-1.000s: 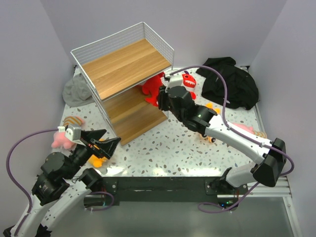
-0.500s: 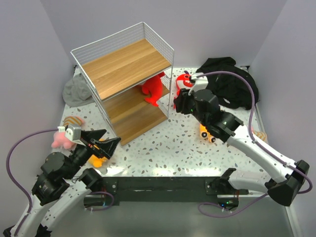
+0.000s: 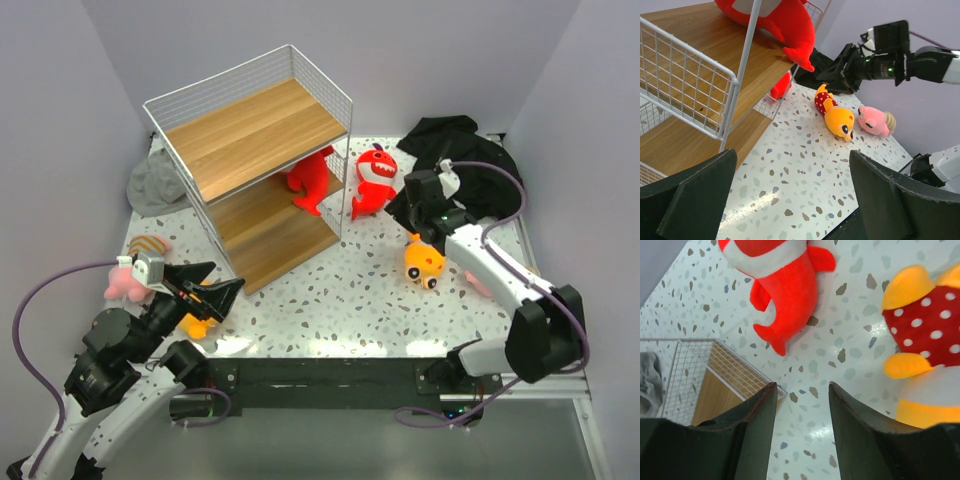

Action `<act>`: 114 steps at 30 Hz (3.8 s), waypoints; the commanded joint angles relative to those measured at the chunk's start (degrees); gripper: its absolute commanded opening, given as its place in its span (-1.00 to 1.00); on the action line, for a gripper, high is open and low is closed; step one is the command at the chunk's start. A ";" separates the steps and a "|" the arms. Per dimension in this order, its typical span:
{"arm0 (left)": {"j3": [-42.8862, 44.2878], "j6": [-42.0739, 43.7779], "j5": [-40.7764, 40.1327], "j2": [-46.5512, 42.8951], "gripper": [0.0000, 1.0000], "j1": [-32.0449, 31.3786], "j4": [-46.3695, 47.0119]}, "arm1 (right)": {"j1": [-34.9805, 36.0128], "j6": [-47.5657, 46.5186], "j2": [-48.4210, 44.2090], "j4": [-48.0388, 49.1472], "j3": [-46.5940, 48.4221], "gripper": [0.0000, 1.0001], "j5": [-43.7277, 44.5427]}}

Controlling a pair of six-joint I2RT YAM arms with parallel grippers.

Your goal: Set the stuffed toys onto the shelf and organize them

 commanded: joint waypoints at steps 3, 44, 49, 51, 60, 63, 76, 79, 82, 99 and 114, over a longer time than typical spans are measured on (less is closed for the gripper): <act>-0.07 -0.49 -0.11 -0.58 0.99 -0.29 1.52 | 0.15 22.60 10.68 7.43 1.51 0.03 -2.83; -0.07 -0.23 0.24 1.00 1.00 -0.29 1.60 | -1.16 -9.10 7.56 -2.74 11.27 -1.00 2.45; -0.07 -0.23 0.42 1.18 1.00 -0.29 1.69 | -1.07 -18.51 -5.78 -11.35 9.77 -1.00 -4.76; -0.07 -0.14 0.50 1.09 1.00 -0.29 1.78 | -0.90 -20.96 -10.46 -16.98 9.68 -1.00 -8.10; -0.16 -0.05 0.42 0.74 1.00 -0.20 1.87 | -0.99 -29.66 -29.36 -35.00 11.08 -1.00 -29.24; -0.16 -0.05 0.33 1.18 1.00 -0.29 1.87 | -0.90 -32.14 -31.83 -38.08 12.14 -1.00 -35.78; -0.07 -0.31 -0.55 1.79 1.00 -0.29 1.60 | -0.55 -32.06 -32.45 -34.24 13.29 -1.00 -57.14; -0.07 -0.31 -0.64 2.23 0.99 -0.20 1.60 | -0.46 -30.91 -31.75 -32.46 13.63 -1.00 -59.35; 0.02 -0.23 -0.46 2.50 1.00 -0.20 1.52 | 0.06 -32.22 -29.56 -31.25 14.78 -1.00 -61.80; -0.07 -0.14 -0.46 1.09 1.00 -0.29 1.69 | 22.21 -26.17 -16.63 -17.70 18.29 -1.00 -49.86; -0.07 -0.14 -0.28 0.21 1.00 -0.29 1.78 | 23.09 -22.12 -10.40 -6.89 20.93 -1.00 -47.75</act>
